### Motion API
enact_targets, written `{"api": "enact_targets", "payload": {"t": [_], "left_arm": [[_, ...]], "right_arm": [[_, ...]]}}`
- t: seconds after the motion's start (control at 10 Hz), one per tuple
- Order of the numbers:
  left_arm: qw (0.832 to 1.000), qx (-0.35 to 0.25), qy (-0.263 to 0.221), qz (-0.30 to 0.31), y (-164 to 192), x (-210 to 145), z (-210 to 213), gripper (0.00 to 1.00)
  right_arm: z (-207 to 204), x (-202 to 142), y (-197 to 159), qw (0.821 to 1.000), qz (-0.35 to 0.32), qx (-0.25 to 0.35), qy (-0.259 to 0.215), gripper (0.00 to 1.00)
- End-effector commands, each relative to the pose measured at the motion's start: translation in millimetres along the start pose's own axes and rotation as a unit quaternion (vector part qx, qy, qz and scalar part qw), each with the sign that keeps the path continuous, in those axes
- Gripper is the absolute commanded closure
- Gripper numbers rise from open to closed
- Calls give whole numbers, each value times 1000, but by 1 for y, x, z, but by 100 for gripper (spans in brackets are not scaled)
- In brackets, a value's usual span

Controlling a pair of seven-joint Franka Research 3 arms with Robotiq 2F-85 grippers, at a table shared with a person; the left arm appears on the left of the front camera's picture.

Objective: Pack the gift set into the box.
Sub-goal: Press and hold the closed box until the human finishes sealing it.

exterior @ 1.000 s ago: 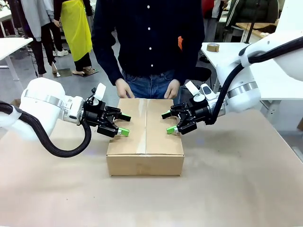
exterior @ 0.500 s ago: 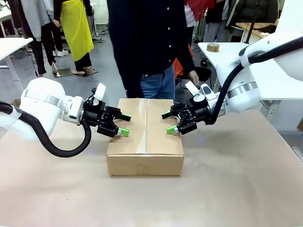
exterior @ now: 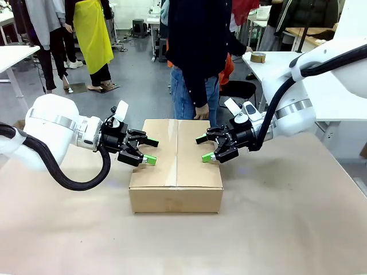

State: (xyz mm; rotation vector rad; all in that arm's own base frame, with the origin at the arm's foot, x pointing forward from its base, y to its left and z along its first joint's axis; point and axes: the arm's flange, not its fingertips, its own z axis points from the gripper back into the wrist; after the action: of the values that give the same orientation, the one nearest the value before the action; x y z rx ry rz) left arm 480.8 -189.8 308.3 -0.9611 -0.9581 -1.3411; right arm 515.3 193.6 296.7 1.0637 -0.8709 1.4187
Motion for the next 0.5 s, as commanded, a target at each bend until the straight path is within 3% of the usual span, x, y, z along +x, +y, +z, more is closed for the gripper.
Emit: {"api": "enact_targets", "payload": {"t": [0.0, 0.4], "left_arm": [[1000, 3, 6, -7, -2, -2, -1, 0], [1000, 3, 6, -7, -2, -2, -1, 0]], "right_arm": [[-1, -1, 1, 1000, 5, 2, 2, 0], [-1, -1, 1, 1000, 5, 2, 2, 0]]}}
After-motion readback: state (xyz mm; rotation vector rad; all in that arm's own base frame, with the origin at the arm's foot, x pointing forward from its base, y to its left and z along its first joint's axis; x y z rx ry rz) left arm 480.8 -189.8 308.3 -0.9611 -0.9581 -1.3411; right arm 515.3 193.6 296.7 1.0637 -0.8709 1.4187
